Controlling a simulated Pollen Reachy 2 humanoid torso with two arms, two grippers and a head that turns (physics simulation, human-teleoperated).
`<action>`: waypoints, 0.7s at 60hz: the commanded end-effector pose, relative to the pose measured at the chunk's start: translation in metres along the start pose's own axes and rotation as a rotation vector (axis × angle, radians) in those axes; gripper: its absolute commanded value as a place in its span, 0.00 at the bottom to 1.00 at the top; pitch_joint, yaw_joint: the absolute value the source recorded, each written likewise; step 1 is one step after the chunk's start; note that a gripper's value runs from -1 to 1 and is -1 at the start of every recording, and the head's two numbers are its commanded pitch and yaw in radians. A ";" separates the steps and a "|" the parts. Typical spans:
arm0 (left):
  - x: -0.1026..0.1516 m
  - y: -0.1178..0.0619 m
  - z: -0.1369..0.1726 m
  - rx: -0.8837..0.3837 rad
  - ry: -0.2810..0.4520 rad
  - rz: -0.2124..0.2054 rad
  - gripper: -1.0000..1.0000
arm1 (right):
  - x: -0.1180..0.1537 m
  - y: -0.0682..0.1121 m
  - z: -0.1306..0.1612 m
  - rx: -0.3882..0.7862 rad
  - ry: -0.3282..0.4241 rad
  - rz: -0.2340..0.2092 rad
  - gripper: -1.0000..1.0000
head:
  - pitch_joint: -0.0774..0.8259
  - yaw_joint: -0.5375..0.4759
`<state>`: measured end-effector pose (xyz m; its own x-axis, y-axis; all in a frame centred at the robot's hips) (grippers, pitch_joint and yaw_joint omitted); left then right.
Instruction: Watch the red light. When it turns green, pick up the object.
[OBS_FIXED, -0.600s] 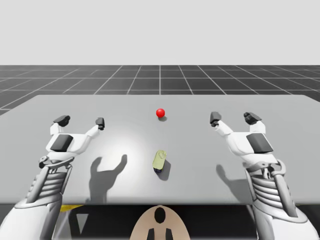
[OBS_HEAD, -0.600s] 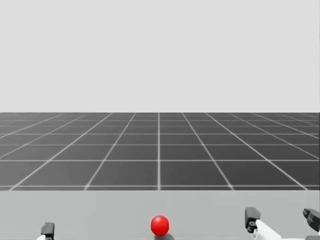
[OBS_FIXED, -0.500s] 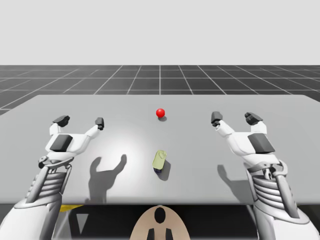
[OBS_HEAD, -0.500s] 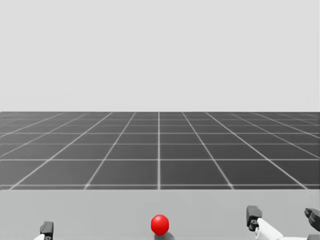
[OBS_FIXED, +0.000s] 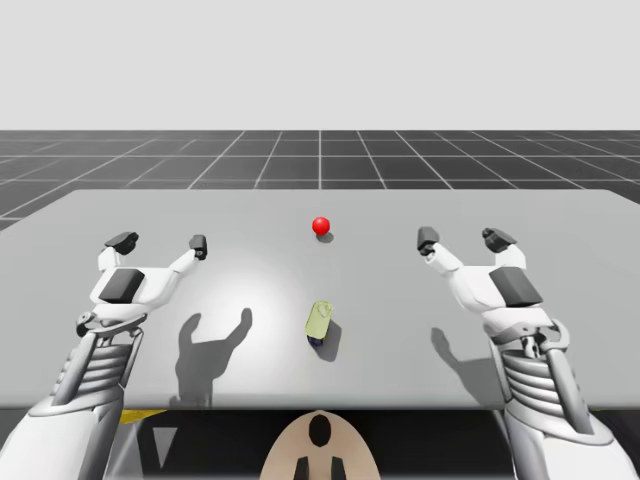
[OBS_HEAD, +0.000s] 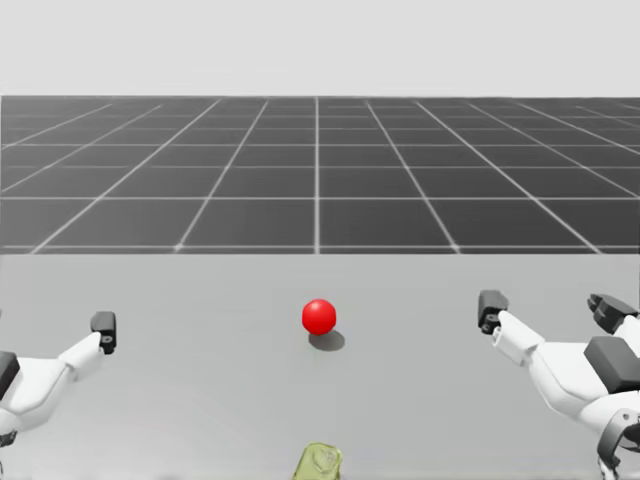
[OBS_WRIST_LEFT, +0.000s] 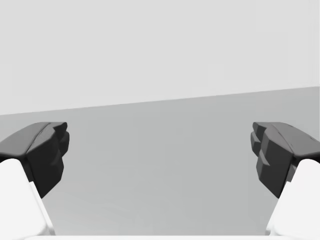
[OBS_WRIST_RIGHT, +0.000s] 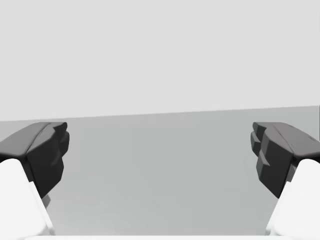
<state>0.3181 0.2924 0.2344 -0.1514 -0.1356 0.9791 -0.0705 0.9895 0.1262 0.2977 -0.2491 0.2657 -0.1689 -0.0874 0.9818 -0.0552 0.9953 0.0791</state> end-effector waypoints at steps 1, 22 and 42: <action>0.000 0.000 0.000 0.002 0.004 -0.003 0.00 | -0.003 0.001 -0.001 0.000 0.010 0.016 0.00 | 0.47 0.52; 0.000 -0.001 -0.001 -0.001 0.005 -0.018 0.00 | -0.004 0.003 -0.001 0.000 0.010 0.034 0.00 | 0.58 0.54; -0.001 -0.001 -0.001 0.004 0.006 -0.026 0.00 | -0.004 0.004 0.000 0.001 0.005 0.037 0.00 | 0.56 0.54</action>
<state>0.3194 0.2917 0.2339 -0.1446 -0.1579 0.9768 -0.0762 0.9860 0.1481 0.2984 -0.2458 0.2626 -0.1651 -0.0496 0.9850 -0.0496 0.9979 0.0419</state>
